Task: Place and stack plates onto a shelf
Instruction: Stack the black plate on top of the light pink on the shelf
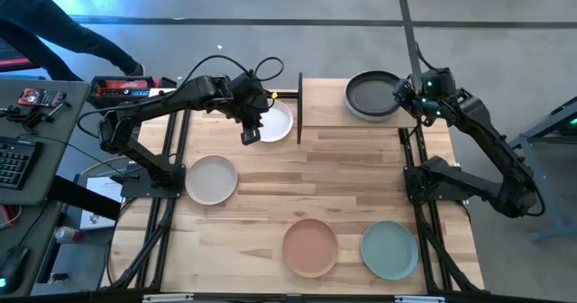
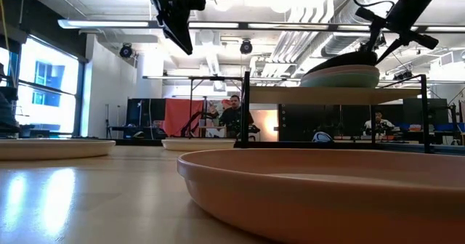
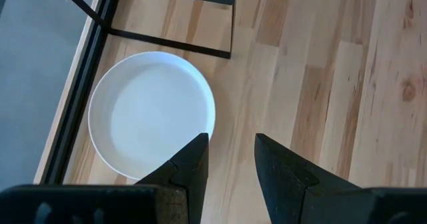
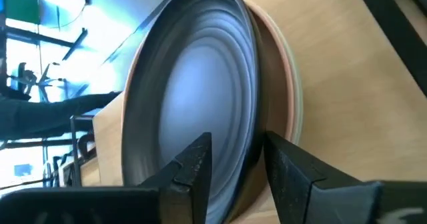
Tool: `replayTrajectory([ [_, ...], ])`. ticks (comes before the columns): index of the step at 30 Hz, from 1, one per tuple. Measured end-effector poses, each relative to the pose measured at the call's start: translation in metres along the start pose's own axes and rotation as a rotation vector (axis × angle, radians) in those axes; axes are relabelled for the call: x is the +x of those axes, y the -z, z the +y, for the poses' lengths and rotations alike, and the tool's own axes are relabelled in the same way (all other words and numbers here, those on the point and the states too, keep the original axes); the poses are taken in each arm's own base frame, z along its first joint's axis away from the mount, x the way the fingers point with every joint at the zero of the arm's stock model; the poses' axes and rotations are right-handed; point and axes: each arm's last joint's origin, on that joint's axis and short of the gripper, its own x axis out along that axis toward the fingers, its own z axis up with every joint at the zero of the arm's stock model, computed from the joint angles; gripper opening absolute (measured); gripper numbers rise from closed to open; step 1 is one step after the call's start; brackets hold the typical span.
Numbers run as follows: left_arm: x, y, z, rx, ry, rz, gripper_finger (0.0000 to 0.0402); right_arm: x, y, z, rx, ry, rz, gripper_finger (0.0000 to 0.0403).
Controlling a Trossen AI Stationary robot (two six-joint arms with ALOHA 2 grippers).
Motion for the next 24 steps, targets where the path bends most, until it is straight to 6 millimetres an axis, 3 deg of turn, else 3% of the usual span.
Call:
replayTrajectory([
  [24,0.0,0.0,0.0,0.02,0.0,0.0,0.0108,-0.02,0.008,-0.005,0.031,-0.136,0.123,0.0114],
])
